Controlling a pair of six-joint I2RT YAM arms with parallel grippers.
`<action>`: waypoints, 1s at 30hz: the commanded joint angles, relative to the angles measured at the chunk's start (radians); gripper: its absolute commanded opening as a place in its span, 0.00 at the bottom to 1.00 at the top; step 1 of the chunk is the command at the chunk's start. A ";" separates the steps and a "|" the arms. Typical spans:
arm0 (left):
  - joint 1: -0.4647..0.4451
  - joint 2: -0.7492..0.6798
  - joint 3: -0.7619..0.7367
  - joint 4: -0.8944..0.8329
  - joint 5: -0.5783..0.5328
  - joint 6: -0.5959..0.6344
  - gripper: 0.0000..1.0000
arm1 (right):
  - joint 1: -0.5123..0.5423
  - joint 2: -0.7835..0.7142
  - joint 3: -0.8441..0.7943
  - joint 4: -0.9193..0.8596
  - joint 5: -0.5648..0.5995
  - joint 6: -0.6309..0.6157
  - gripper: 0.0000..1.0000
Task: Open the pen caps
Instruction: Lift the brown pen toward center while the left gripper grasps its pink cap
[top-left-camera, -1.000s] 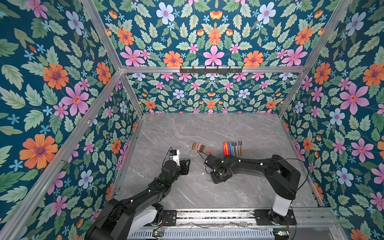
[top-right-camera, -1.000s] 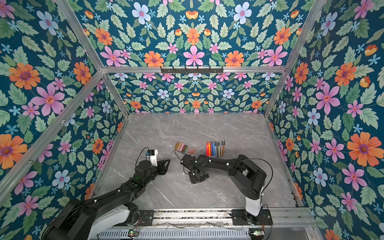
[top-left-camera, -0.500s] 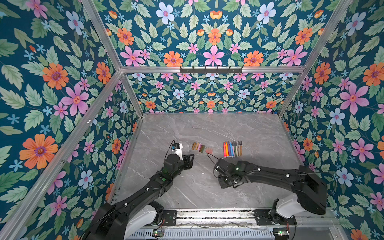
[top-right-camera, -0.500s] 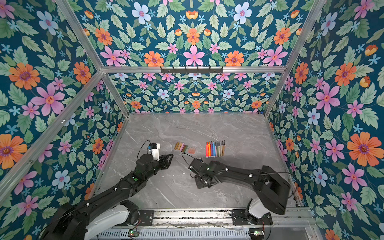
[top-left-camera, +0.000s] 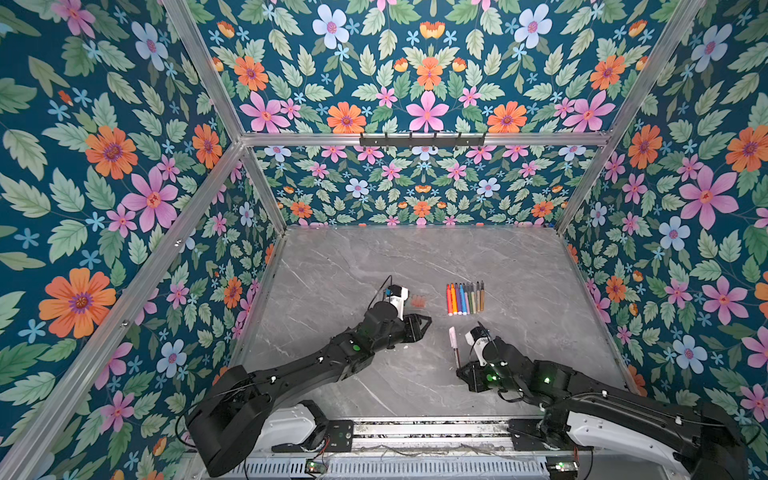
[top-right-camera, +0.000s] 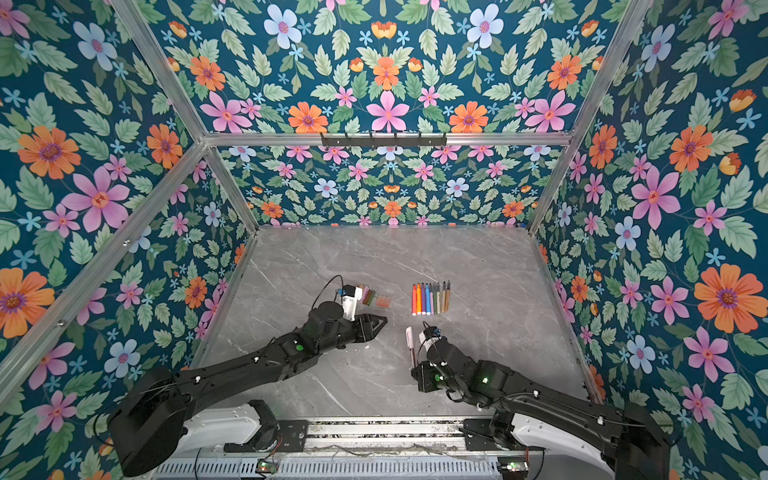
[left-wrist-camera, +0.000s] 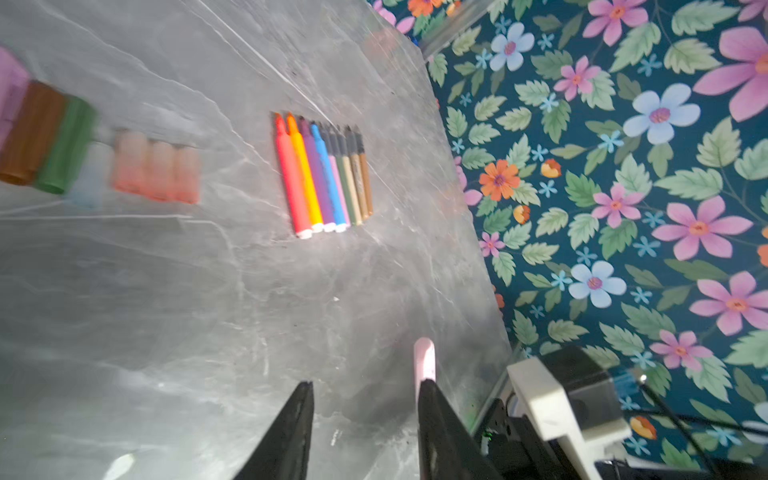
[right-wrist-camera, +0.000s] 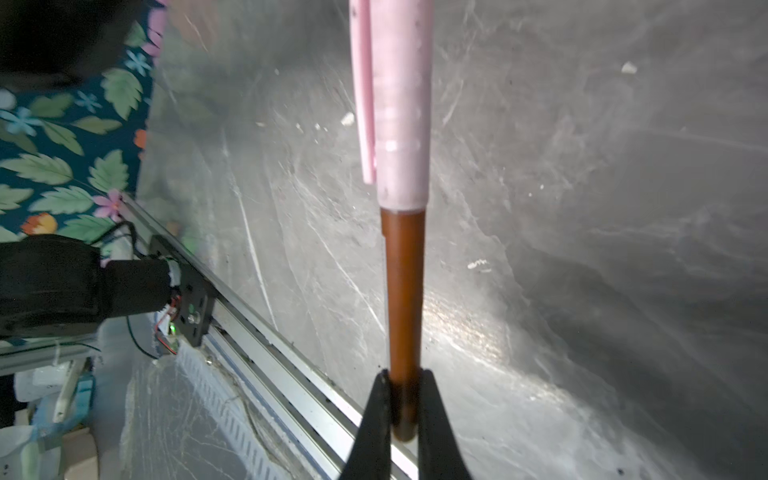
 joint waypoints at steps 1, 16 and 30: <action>-0.022 0.046 0.039 0.017 0.006 -0.010 0.45 | -0.057 -0.064 -0.064 0.085 -0.039 0.036 0.00; -0.155 0.233 0.103 0.162 0.002 -0.072 0.44 | -0.078 -0.097 -0.098 0.056 -0.072 0.065 0.00; -0.168 0.304 0.136 0.178 0.008 -0.048 0.44 | -0.079 -0.029 -0.080 0.086 -0.105 0.053 0.00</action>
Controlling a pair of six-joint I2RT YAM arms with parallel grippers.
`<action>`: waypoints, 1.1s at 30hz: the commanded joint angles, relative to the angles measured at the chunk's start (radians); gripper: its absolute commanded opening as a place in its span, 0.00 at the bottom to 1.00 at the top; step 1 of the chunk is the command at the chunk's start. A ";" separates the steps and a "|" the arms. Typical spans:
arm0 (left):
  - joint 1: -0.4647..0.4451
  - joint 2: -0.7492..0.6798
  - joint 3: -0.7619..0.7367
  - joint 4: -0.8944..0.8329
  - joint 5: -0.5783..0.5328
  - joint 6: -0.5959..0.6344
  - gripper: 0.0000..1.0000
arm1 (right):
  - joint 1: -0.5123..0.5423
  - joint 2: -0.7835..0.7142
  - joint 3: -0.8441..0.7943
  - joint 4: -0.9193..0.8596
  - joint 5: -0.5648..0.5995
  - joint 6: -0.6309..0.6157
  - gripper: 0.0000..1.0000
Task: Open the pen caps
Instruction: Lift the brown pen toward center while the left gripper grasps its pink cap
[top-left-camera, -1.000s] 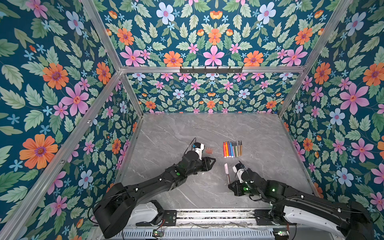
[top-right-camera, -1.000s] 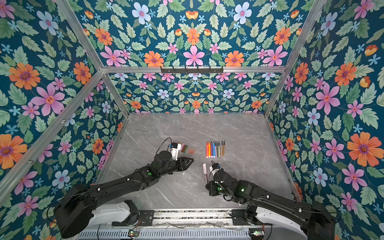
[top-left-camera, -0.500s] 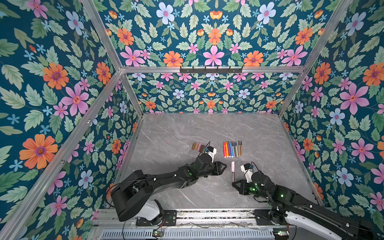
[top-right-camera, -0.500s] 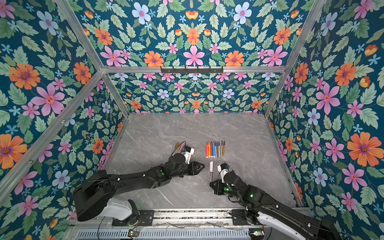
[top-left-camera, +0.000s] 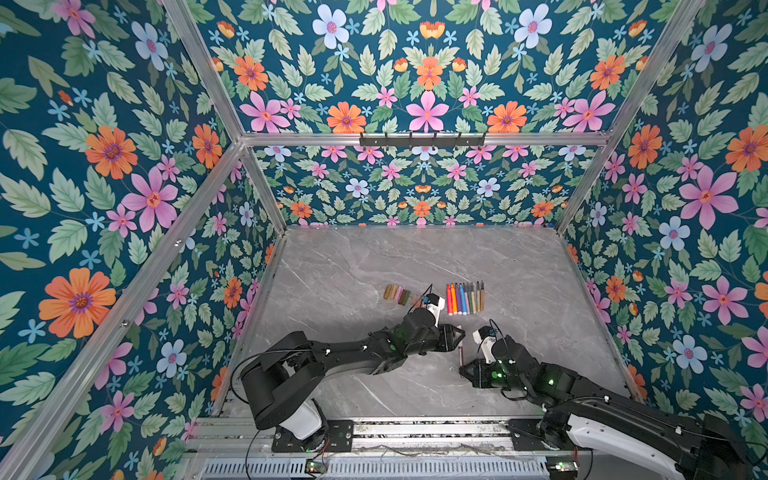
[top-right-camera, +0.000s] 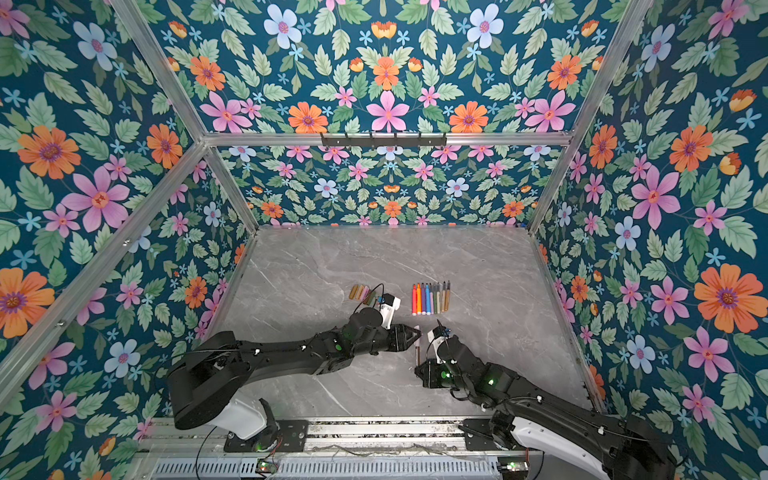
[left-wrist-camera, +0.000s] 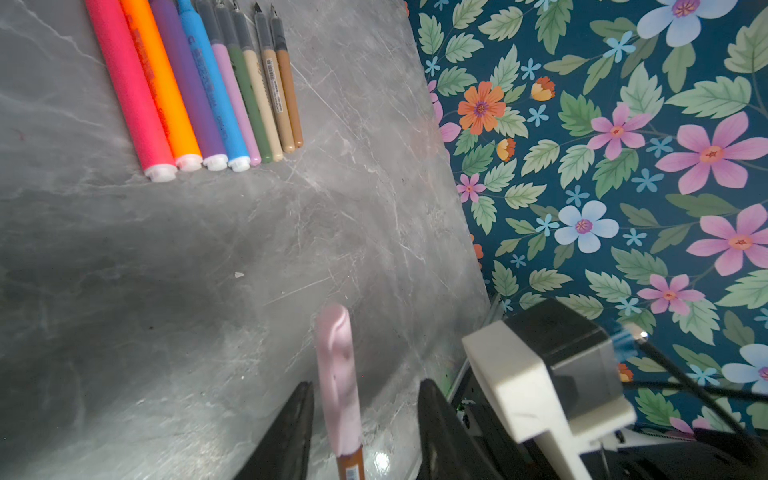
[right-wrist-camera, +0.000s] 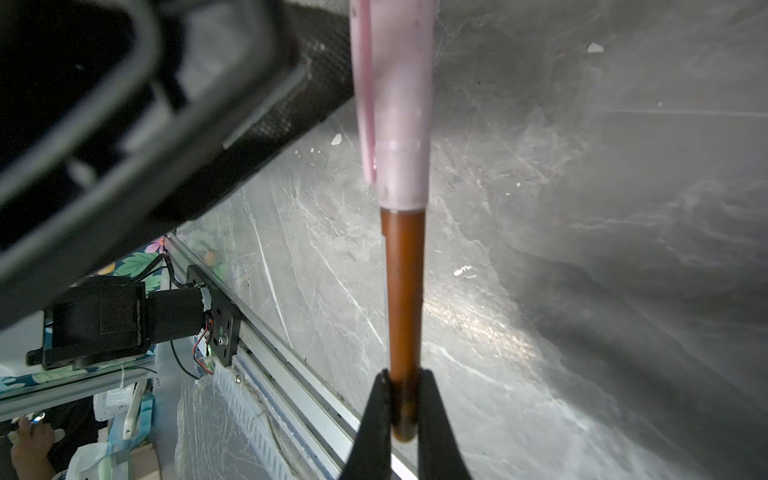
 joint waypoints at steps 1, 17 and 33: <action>-0.002 0.002 0.007 0.022 -0.001 0.022 0.44 | 0.000 -0.015 -0.004 0.019 -0.004 -0.011 0.00; 0.000 0.047 0.036 0.023 0.023 0.025 0.41 | 0.000 -0.016 -0.011 0.049 -0.030 -0.021 0.00; 0.000 0.097 0.086 0.052 0.088 0.017 0.00 | 0.000 -0.021 -0.013 0.039 -0.016 -0.012 0.01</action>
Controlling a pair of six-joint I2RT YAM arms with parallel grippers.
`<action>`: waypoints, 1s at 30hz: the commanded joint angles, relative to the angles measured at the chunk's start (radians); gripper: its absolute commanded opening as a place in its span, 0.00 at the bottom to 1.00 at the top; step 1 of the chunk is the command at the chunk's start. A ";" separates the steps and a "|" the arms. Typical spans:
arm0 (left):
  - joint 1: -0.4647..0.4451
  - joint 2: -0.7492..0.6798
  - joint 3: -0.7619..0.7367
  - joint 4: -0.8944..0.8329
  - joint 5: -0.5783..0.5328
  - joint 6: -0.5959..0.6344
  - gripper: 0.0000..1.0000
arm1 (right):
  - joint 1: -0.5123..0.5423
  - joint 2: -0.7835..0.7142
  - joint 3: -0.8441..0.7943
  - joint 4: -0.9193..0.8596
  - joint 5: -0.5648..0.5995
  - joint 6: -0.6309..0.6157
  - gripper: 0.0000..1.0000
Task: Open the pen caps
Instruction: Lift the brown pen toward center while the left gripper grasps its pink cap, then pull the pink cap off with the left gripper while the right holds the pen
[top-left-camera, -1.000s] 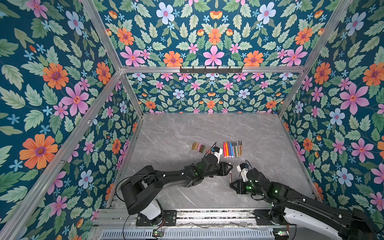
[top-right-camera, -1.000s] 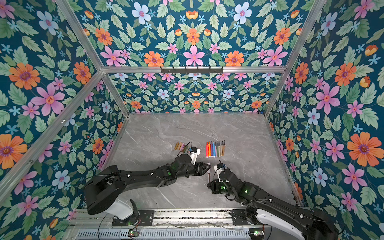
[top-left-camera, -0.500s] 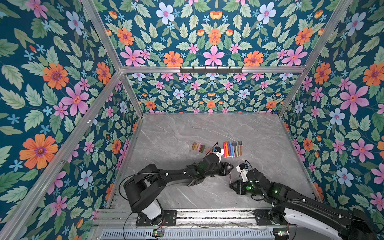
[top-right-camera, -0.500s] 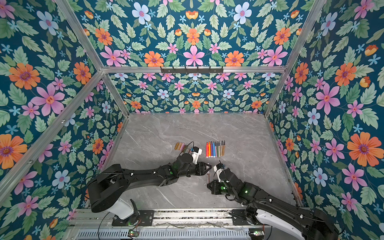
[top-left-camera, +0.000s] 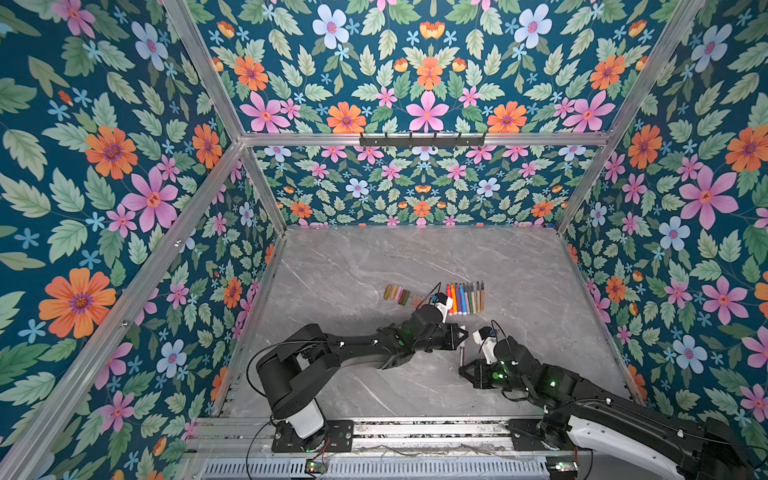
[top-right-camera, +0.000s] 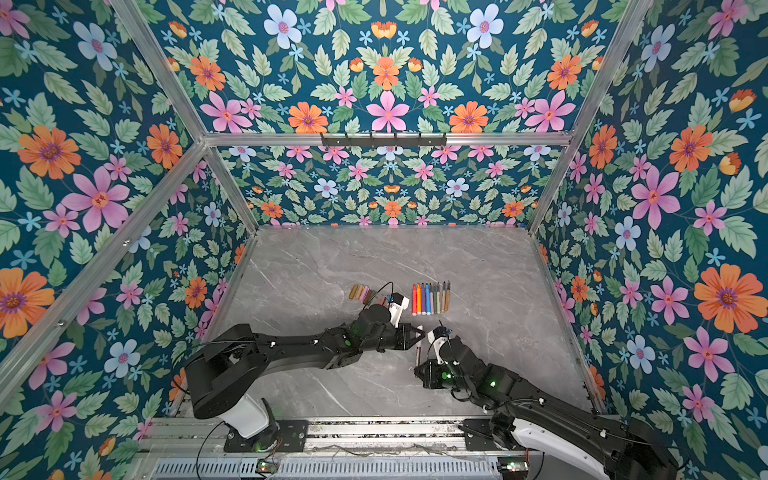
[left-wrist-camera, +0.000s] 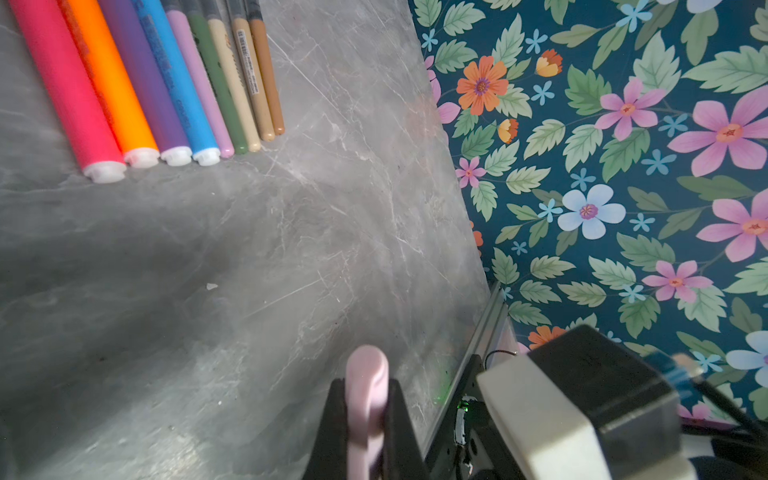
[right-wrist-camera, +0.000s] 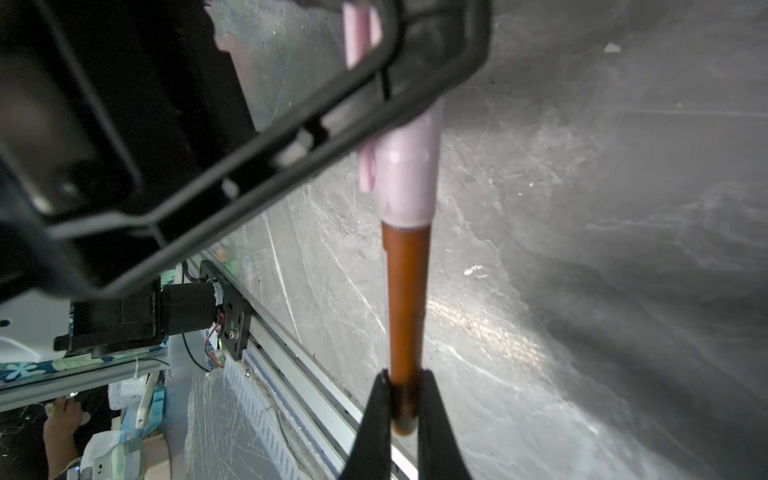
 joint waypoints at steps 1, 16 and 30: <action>0.000 -0.002 0.010 0.054 0.028 0.004 0.00 | 0.001 -0.010 0.002 0.004 0.018 -0.005 0.06; -0.006 -0.004 -0.078 0.209 0.052 -0.115 0.00 | -0.032 -0.232 -0.074 -0.069 0.086 0.056 0.19; -0.024 0.051 -0.091 0.290 0.072 -0.161 0.00 | -0.036 -0.181 -0.066 -0.038 0.068 0.048 0.26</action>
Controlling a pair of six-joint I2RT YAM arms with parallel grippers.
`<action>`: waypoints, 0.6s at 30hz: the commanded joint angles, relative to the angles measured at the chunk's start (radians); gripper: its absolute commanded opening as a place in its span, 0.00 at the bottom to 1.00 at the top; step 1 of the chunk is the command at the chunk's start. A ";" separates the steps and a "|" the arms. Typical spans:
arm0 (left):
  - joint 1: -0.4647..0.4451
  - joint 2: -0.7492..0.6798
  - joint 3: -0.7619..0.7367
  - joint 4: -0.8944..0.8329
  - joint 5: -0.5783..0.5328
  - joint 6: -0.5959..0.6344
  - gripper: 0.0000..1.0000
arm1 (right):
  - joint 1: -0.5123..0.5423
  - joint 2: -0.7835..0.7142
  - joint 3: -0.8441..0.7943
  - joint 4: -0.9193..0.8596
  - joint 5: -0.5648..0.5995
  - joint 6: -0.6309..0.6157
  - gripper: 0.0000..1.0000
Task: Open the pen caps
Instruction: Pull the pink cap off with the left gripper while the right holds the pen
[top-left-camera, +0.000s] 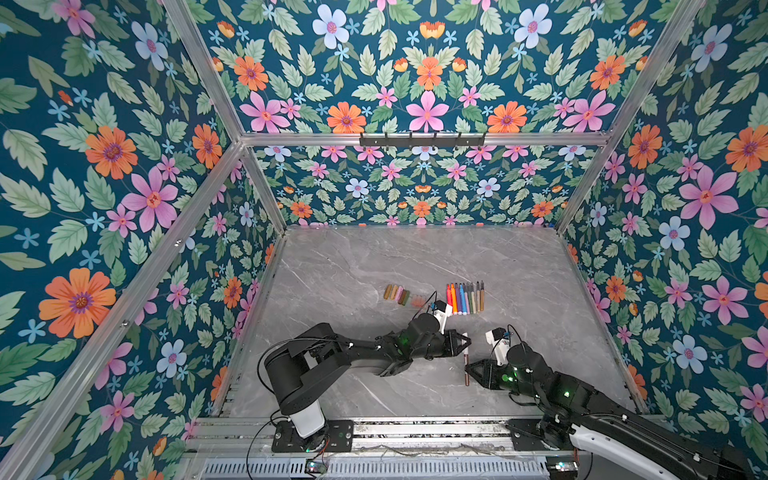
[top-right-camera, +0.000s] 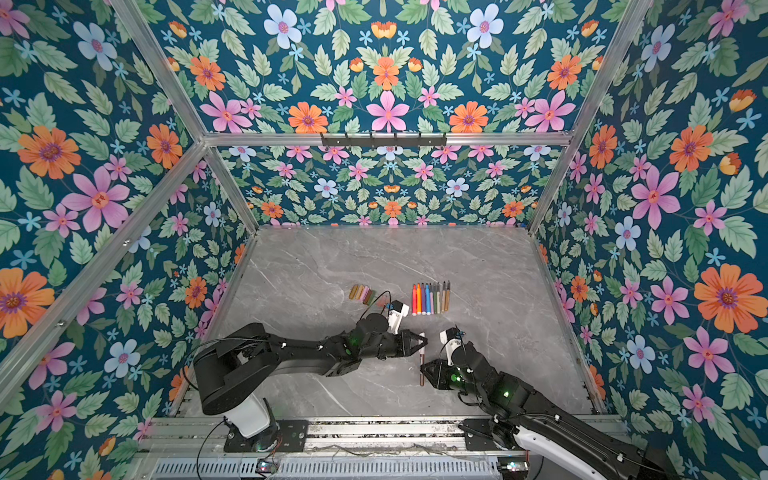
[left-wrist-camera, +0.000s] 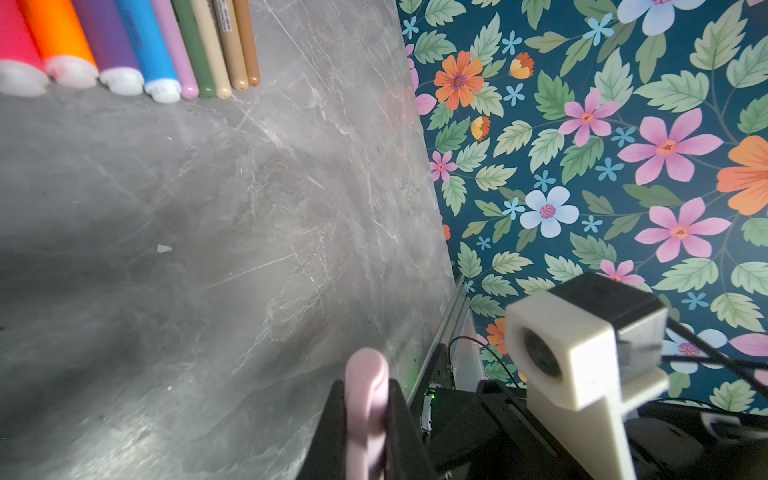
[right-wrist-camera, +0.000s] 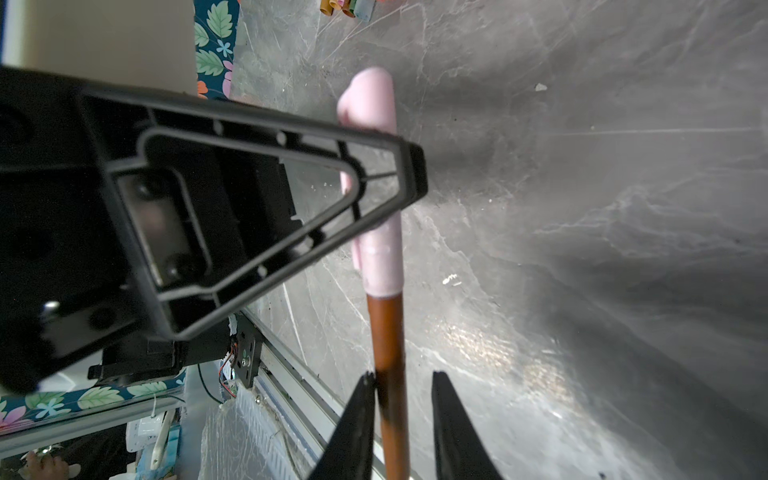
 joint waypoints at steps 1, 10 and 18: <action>-0.003 0.008 0.002 0.072 0.026 -0.017 0.00 | 0.000 0.003 0.002 0.007 0.016 -0.007 0.26; 0.011 0.026 0.038 0.084 0.055 -0.024 0.00 | -0.002 0.014 0.007 0.010 0.014 -0.011 0.00; 0.286 0.076 0.245 -0.044 0.183 0.031 0.00 | -0.003 0.019 0.000 0.049 0.003 -0.017 0.00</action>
